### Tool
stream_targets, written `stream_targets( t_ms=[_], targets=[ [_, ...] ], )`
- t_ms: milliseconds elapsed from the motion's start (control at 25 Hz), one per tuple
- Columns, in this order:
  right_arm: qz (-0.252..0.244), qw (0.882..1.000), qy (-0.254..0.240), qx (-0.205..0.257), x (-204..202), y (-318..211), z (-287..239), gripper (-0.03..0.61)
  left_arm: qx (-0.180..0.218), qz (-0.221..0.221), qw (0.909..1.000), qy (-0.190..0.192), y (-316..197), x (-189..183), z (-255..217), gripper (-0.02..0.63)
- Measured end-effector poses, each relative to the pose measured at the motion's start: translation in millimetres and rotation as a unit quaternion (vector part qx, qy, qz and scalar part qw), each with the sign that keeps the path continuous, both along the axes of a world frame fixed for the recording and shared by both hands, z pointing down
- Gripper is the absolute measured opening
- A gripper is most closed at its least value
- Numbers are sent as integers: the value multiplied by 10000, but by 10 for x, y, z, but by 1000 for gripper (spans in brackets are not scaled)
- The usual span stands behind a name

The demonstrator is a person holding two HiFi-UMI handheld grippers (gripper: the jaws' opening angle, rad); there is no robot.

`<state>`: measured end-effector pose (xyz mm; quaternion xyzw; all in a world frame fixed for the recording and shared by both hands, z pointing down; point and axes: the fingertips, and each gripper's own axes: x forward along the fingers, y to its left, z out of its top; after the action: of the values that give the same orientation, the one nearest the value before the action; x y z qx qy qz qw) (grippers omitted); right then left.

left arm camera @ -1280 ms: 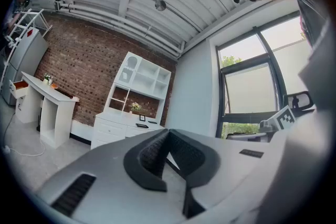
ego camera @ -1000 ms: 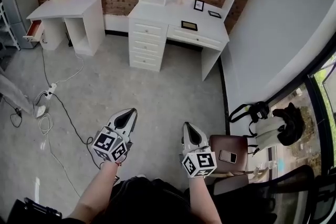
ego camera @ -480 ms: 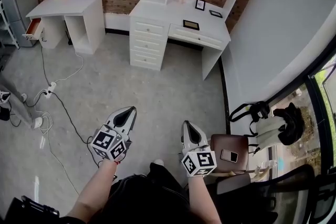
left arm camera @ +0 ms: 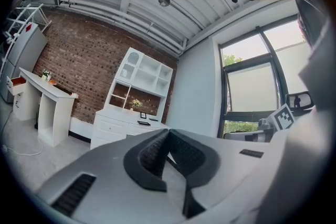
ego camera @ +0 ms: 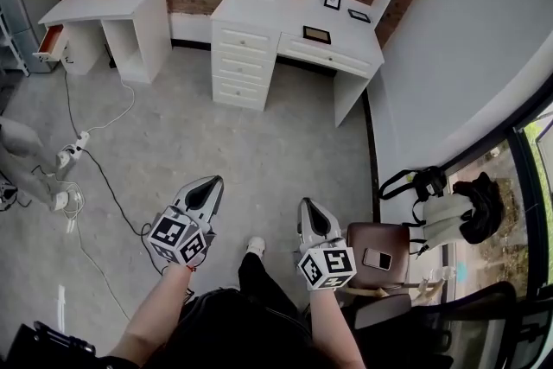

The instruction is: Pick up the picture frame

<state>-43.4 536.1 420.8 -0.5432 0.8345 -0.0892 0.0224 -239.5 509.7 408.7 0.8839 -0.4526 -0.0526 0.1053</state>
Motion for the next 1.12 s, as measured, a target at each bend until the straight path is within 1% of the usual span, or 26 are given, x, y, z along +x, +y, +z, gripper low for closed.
stream_targets(
  t_ms=[400,720,1120],
  targets=[
    [86,9998,-124,149,183,-771,-73,3,147,107,9998,-3,-781,175,-90,6],
    [165,9996,-236,71,497,-1305,-62,3,56,202,9998,-47,-1326,517,-100,6],
    [90,9996,-257,70,755,-2043,-57,3,57,61,10000,-25,-2021,721,-106,6]
  ],
)
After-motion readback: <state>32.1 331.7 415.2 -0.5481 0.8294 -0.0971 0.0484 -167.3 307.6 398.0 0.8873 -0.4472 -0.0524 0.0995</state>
